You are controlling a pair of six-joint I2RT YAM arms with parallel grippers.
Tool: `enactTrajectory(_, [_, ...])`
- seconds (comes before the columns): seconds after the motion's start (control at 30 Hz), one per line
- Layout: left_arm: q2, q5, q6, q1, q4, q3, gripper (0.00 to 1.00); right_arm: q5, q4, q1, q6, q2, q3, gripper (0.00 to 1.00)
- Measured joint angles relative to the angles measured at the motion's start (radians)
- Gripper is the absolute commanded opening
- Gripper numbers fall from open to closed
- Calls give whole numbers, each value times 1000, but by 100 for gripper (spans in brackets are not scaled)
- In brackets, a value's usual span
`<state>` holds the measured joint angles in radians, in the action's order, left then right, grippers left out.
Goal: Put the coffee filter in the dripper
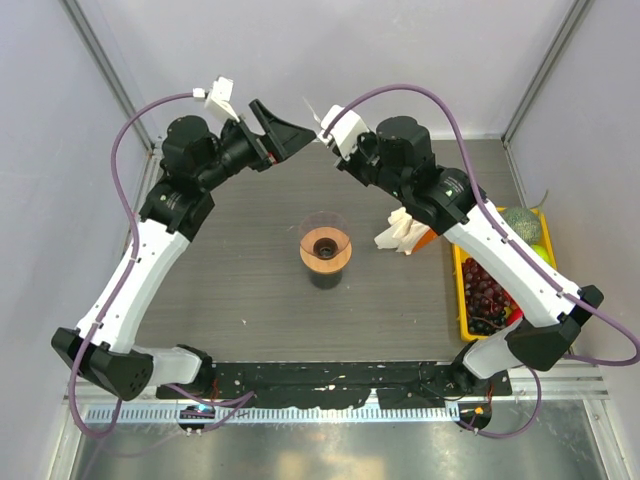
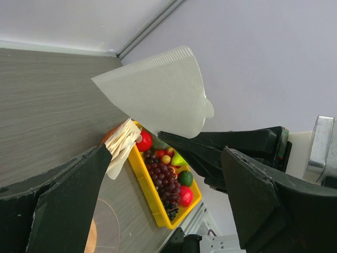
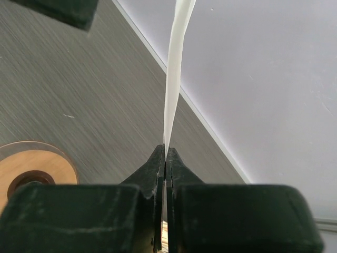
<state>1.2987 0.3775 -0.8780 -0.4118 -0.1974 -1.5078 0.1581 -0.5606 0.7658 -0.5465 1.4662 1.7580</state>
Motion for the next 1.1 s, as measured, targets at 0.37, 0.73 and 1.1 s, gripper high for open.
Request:
enactTrajectory(0.37, [9, -82, 26, -58, -49, -32, 99, -2, -13, 13, 13, 0, 0, 5])
enactTrajectory(0.73, [47, -154, 41, -73, -109, -80, 98, 13, -16, 43, 14, 0, 0, 5])
enactTrajectory(1.1, [47, -168, 41, -73, -121, -63, 99, 29, -16, 44, 14, 0, 0, 5])
